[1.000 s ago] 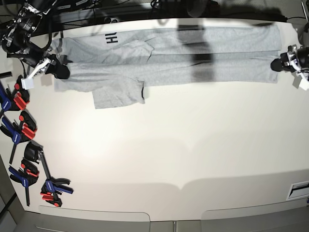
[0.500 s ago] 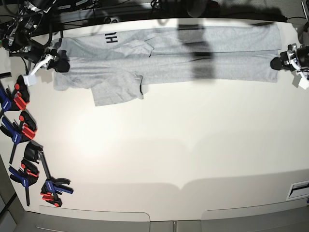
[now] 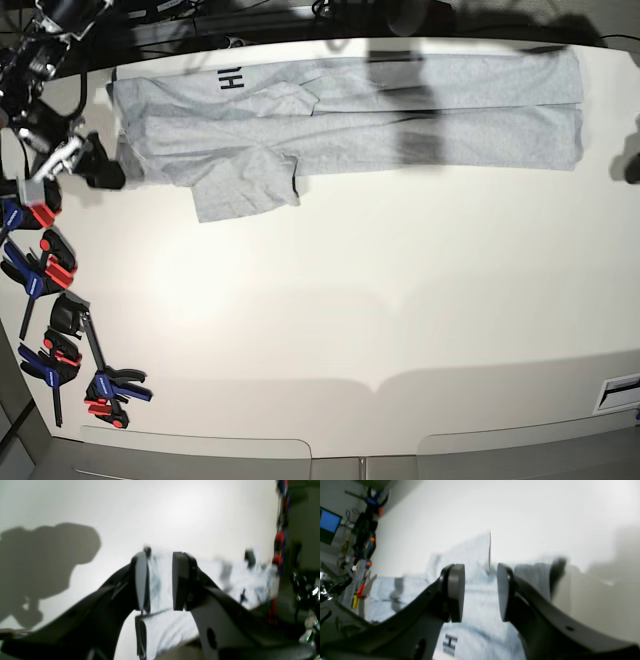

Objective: Fold the T-shirt properly
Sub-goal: 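Grasp the folded shirt end with the right gripper and fold it inward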

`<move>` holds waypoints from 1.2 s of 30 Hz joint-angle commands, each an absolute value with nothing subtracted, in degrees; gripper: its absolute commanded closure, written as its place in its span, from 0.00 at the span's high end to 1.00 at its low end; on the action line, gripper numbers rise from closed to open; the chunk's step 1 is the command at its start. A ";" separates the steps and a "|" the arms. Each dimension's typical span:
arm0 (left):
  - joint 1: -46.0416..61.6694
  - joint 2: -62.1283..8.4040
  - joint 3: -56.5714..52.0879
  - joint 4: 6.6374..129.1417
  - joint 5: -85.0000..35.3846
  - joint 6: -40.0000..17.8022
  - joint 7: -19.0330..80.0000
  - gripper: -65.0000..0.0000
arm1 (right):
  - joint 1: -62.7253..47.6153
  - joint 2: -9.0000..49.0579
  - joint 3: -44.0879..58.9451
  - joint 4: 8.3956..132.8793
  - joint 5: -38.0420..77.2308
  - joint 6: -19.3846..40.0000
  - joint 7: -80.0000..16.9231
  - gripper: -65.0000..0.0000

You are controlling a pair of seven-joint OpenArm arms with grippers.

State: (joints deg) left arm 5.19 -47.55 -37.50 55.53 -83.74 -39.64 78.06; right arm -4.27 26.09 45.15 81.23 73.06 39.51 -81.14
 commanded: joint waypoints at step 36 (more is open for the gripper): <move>4.91 -49.41 -40.40 56.29 -85.00 -40.00 77.58 0.25 | 14.81 11.14 31.00 62.50 33.17 32.60 -69.56 0.12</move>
